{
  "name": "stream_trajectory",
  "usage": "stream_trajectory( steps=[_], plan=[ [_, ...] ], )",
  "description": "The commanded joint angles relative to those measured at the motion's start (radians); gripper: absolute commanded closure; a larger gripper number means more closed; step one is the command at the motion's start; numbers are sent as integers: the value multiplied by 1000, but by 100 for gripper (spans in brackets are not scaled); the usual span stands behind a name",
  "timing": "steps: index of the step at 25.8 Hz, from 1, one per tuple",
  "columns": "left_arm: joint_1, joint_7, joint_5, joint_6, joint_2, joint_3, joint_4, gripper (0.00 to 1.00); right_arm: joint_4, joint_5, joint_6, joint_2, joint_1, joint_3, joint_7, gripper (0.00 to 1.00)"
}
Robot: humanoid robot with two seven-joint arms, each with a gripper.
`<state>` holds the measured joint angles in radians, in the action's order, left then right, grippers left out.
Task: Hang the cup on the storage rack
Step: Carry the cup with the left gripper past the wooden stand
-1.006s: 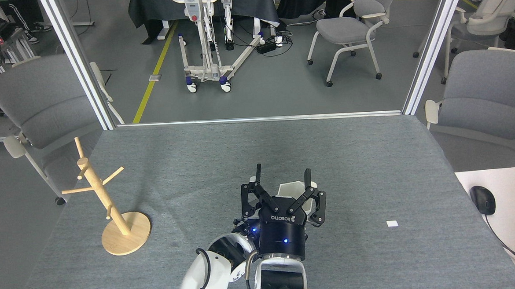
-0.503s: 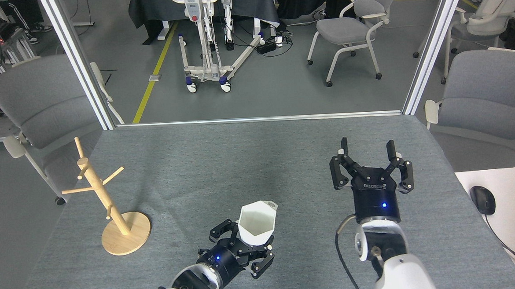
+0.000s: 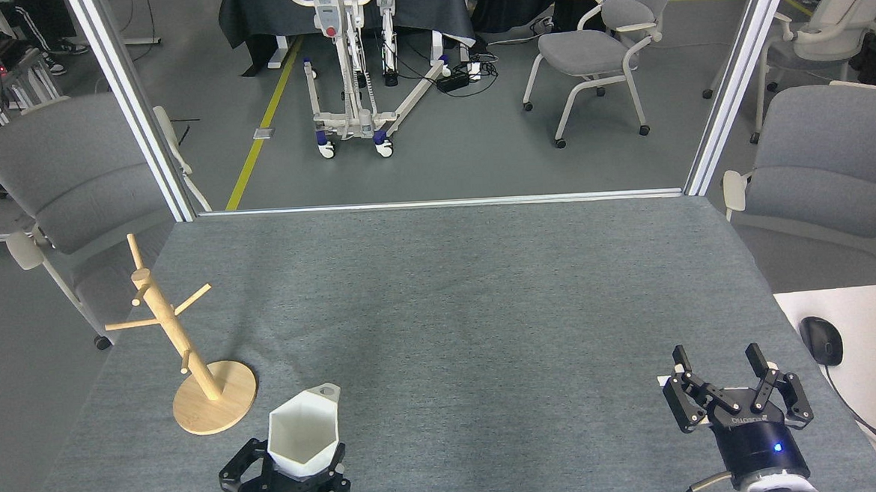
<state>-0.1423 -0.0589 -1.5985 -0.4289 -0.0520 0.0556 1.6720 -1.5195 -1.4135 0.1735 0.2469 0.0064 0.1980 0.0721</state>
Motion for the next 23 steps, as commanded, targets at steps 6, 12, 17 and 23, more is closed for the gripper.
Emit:
stream_trajectory(
  steps=[6,12,17,23],
  plan=[
    [-39,-1,-1,7,-46,268,0,100,-4,2,-6,0,-8,11,0,0],
    [29,-10,-4,68,-60,334,-8,100,-1,4,-6,-3,-11,8,0,0],
    [101,-64,-35,104,-80,383,-24,100,1,5,0,-3,-13,6,0,0],
    [198,-76,-87,105,-95,429,-106,100,7,5,1,-1,-17,6,0,0]
  ],
)
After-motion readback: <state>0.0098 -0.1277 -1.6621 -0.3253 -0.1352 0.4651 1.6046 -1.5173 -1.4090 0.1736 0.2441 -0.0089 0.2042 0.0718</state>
